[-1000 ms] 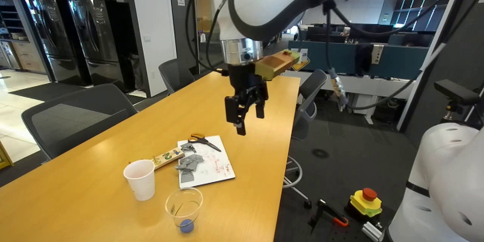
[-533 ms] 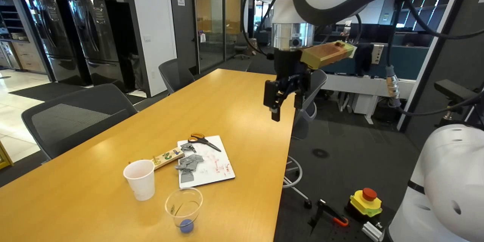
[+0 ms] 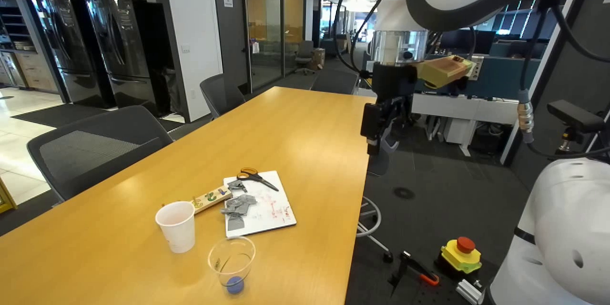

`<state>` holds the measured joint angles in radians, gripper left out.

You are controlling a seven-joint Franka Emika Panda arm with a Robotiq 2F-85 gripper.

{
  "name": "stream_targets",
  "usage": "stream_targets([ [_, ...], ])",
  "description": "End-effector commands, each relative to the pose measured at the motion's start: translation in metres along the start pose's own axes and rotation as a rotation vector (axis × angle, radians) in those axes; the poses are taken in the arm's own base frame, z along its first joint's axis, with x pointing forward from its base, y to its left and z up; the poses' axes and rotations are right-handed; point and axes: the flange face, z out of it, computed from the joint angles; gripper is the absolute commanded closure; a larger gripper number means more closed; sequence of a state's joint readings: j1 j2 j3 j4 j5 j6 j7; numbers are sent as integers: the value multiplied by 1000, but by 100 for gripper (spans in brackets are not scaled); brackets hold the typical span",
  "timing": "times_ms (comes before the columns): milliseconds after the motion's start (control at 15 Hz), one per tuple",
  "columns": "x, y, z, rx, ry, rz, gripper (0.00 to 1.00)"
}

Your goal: Put the blue disc in the clear cup and the orange discs in the white cup

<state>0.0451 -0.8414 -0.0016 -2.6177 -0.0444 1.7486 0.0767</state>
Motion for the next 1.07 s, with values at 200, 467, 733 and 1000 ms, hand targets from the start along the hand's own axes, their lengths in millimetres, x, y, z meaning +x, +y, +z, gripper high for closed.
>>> stream_targets([
  [200, -6, 6, 1, 8, -10, -12, 0],
  [467, -6, 6, 2, 8, -11, -14, 0],
  [733, -6, 6, 2, 8, -12, -15, 0],
  [1000, -6, 6, 2, 8, -12, -15, 0],
])
